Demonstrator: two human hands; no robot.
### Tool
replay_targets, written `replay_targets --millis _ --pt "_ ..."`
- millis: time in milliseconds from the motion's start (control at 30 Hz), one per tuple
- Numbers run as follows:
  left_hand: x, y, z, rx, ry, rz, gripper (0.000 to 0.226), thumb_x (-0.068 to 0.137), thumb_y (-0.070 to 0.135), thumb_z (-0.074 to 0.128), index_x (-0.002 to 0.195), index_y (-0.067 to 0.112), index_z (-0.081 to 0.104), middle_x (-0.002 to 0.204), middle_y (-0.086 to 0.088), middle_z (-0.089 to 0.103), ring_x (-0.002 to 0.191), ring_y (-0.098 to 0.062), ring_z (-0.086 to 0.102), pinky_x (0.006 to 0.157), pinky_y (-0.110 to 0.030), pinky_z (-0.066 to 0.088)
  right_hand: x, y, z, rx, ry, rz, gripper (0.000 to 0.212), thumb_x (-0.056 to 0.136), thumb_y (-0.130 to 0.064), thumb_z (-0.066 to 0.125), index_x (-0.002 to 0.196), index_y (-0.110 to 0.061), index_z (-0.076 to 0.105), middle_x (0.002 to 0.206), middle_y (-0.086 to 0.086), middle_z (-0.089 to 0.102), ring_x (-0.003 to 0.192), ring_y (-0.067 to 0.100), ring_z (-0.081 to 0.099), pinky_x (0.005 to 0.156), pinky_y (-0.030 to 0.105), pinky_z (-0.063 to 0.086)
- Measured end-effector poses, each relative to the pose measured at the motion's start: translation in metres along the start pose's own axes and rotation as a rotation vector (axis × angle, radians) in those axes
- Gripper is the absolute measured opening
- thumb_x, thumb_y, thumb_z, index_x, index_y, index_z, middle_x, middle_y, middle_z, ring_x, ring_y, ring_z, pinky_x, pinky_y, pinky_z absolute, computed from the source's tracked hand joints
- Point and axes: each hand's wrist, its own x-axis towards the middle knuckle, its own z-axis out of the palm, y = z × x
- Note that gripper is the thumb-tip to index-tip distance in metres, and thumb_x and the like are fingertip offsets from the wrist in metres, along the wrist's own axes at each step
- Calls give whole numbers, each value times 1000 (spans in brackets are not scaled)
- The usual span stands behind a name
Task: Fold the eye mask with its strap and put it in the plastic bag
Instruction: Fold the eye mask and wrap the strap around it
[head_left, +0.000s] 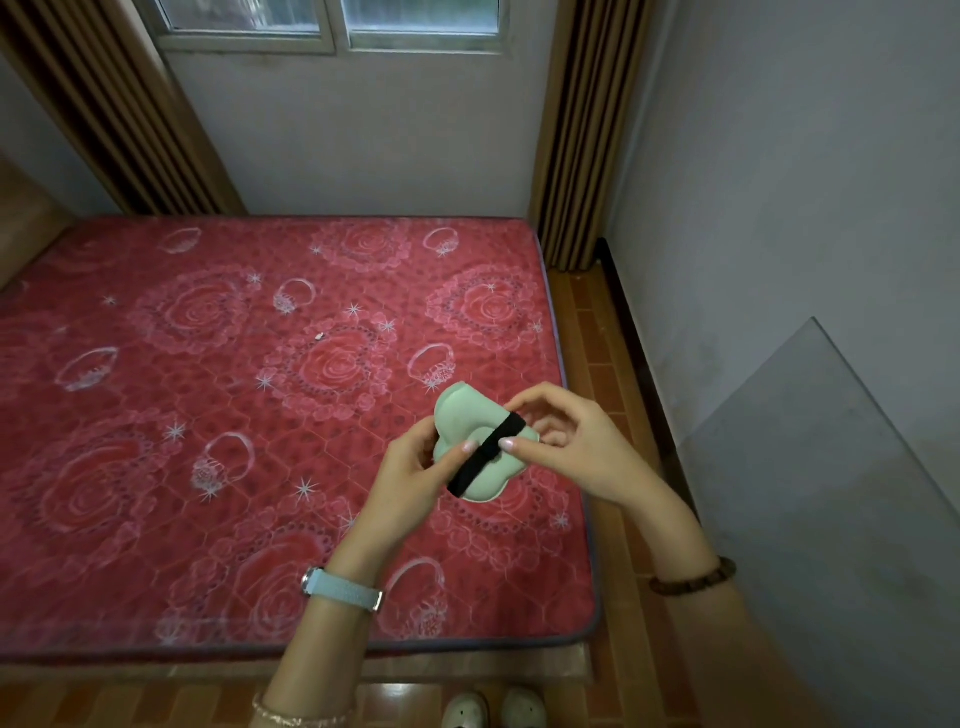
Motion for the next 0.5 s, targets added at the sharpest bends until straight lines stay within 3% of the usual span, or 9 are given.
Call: replay_targets --millis 100,233,367,433,500 --pt "0 1 -1 3 0 -29 30 90 16 65 119 7 64 106 -11 75 95 -23 73 81 -33 60 2 1 -4 -12 -34 30 24 80 -36 79 100 -27 68 100 -2 70 83 13 69 75 26 58" --pt "-2 -2 0 -22 80 -75 20 91 17 65 107 5 65 84 -3 74 73 -12 70 61 -21 55 1 4 -5 2 -70 21 25 81 -34 79 89 -18 62 85 -13 65 76 6 63 70 19 51" --pt "-3 -8 6 -89 179 -109 20 91 23 65 102 6 64 82 -3 69 71 -14 66 58 -18 53 -1 12 0 18 -92 18 22 85 -26 77 84 -15 57 82 -8 59 76 11 56 73 32 46" --pt "-3 -9 7 -195 329 -129 20 94 22 62 102 4 63 86 -5 69 77 -17 65 67 -21 56 -3 15 3 10 -63 10 21 87 -21 74 83 -14 55 84 -2 58 79 13 57 77 34 47" --pt "-3 -8 3 -325 458 -130 27 96 16 57 120 3 59 111 -12 70 99 -25 67 88 -36 56 -6 18 4 11 -28 5 22 89 -19 72 81 -14 53 84 -1 57 79 12 55 78 32 47"
